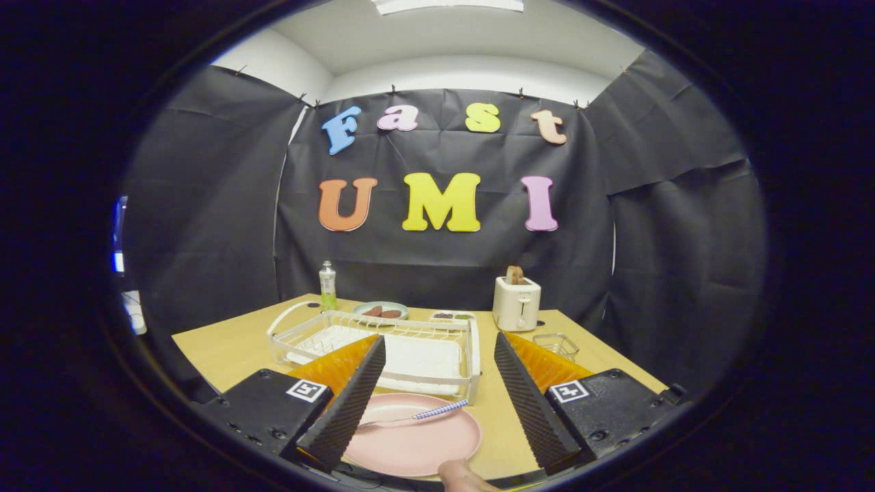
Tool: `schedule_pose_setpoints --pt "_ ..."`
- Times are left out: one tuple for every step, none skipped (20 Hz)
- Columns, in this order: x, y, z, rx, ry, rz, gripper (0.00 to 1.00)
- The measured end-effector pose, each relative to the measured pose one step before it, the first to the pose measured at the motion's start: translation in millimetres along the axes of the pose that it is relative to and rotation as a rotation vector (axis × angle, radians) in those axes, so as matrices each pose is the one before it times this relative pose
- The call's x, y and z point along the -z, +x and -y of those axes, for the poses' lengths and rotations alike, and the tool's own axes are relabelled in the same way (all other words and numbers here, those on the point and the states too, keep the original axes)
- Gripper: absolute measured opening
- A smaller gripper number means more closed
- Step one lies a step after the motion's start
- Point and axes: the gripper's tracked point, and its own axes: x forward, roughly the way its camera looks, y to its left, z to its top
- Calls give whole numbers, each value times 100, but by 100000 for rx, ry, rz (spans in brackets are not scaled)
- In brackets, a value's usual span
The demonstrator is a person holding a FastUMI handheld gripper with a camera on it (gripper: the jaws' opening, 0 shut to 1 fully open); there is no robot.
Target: Take the plate from the dish rack, then take the spoon from the basket and place it into the plate.
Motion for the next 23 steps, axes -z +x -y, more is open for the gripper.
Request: schedule_pose_setpoints --pt "-950 -535 440 1440 -18 1024 100" --pt "-828 -454 645 2192 28 630 100" --pt "-706 -387 595 1630 179 149 100" --pt "-711 -346 293 690 462 -115 100" --pt "-679 -427 179 144 797 73 100" --pt "-691 -361 275 372 813 178 100" --pt "-619 -353 433 403 897 503 100" --pt "-629 -398 176 102 368 327 100" --pt "-448 -343 295 674 109 488 100" --pt "-480 -259 299 873 -292 525 100" --pt "-211 -189 155 597 -236 280 100" --pt "-193 -195 91 175 -281 -86 100" --pt "-120 -185 -13 -40 -112 498 100" --pt "-213 -46 169 399 812 1373 100" --pt "-249 -92 -206 -1149 1075 1257 100" --pt "228 36 -188 -1032 471 -357 100" --pt "477 75 416 469 140 -723 100" --pt "202 172 329 847 -522 -532 100" --pt "123 91 192 668 -340 -335 100" --pt "117 -23 98 470 11 -481 100" --pt "50 37 267 1119 838 -107 100" --pt "-145 14 326 497 1706 671 100" --pt "-57 -54 -61 -527 1507 337 100"
